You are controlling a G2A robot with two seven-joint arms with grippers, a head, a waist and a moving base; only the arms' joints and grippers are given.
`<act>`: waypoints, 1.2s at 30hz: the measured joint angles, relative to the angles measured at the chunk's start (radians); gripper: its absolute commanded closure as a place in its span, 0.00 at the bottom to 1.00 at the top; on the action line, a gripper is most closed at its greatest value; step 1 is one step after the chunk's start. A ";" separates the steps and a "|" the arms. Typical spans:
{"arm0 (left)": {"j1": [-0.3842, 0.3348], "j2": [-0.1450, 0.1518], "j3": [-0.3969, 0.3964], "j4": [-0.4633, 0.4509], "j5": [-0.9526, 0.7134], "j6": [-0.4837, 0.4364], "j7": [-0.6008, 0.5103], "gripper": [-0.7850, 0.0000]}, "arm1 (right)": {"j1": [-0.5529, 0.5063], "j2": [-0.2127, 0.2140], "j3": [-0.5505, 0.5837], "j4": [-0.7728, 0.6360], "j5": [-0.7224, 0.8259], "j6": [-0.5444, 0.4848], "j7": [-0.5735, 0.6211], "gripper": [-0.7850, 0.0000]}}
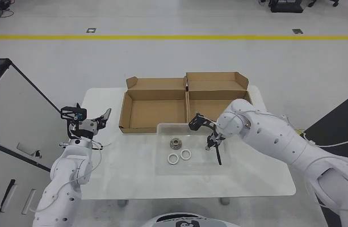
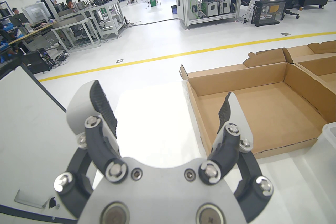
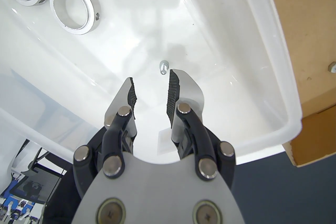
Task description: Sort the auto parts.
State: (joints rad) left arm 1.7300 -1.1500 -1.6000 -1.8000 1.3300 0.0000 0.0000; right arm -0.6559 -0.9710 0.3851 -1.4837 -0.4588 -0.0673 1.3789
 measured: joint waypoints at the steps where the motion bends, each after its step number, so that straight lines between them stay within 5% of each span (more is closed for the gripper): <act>1: 0.000 0.000 0.000 0.000 0.000 0.000 0.000 0.00 | 0.000 -0.002 0.000 0.005 0.000 -0.001 0.000 0.63; 36: 0.000 0.000 0.000 0.000 0.000 0.000 0.000 0.00 | -0.034 -0.055 0.027 0.093 -0.035 0.014 0.002 0.75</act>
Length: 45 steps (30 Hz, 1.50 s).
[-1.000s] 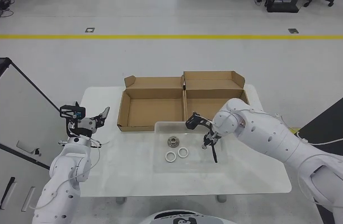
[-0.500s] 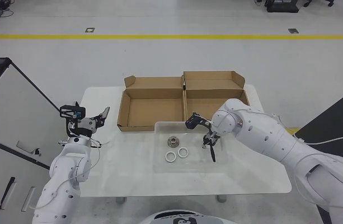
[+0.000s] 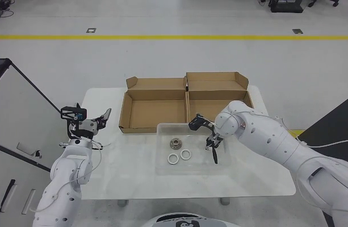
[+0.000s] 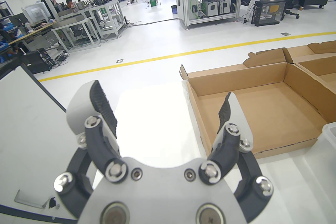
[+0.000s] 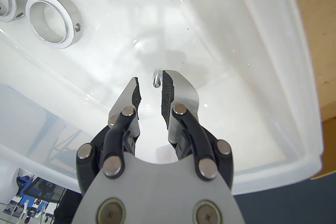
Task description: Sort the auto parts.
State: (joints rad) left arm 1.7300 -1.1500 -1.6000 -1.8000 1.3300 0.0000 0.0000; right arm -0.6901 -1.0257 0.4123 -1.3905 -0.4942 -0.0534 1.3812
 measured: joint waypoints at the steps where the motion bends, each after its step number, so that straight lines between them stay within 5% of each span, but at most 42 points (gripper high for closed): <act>1: 0.000 0.000 0.000 0.000 0.000 0.000 0.000 0.00 | -0.001 -0.001 0.001 0.001 -0.001 0.000 0.000 0.75; 36: 0.000 0.000 0.000 0.000 0.000 0.000 0.000 0.00 | -0.029 -0.029 0.047 0.043 -0.031 -0.027 -0.006 0.79; 45: 0.000 0.000 0.000 0.000 0.000 0.000 0.000 0.00 | -0.031 -0.040 0.049 0.054 -0.041 -0.028 0.008 0.93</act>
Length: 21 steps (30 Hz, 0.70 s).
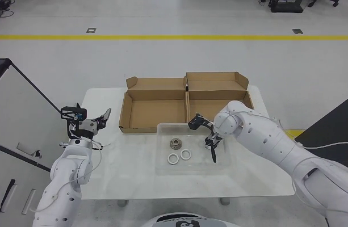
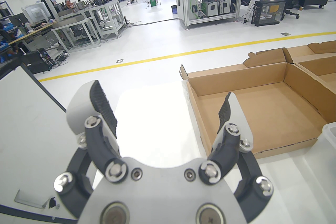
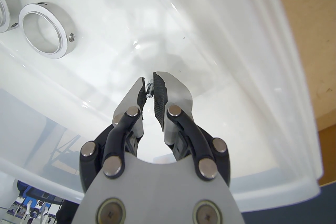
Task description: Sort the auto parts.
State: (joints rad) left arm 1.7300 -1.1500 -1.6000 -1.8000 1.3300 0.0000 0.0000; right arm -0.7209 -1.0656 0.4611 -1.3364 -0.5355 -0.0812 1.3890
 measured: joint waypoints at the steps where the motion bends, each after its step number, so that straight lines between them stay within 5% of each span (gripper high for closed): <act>1: 0.000 0.000 0.000 0.000 0.000 0.000 0.000 0.00 | 0.000 -0.001 0.000 0.001 -0.001 0.001 0.002 0.93; 4: 0.000 0.000 0.000 0.000 0.000 0.000 0.000 0.00 | 0.000 -0.004 0.002 0.005 -0.006 0.002 0.007 1.00; 21: 0.000 0.000 0.000 0.000 0.000 0.000 0.000 0.00 | -0.006 0.009 0.070 -0.062 -0.009 0.020 0.046 1.00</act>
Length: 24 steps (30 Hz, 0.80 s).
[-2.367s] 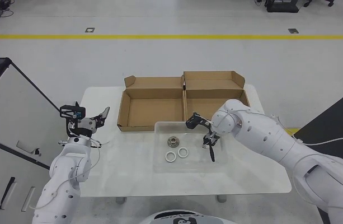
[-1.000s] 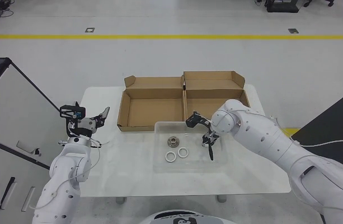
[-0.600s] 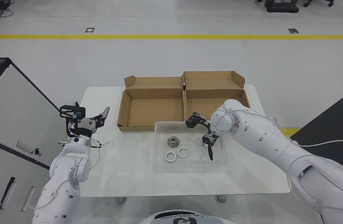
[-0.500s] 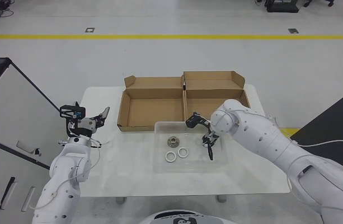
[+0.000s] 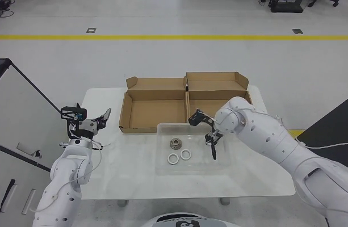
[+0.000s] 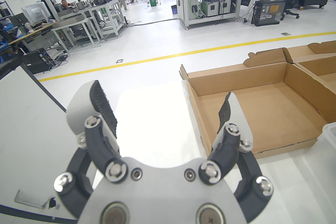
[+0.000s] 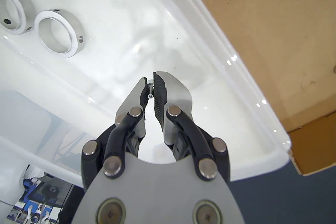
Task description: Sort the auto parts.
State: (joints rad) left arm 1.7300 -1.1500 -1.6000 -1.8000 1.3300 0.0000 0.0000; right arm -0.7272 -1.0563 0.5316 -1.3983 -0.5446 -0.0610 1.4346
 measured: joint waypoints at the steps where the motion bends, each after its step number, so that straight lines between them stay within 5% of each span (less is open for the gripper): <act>1: 0.000 0.000 0.000 0.000 0.000 0.000 0.000 0.00 | -0.001 0.003 0.009 -0.012 0.003 0.003 0.006 1.00; 24: 0.000 0.000 0.000 0.000 0.000 0.000 0.000 0.00 | -0.085 0.124 0.303 -0.490 0.329 0.094 0.097 1.00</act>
State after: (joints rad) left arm 1.7300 -1.1500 -1.6000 -1.8000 1.3300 0.0000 0.0000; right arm -0.8117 -0.9321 0.8343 -1.8881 -0.2158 0.0334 1.5318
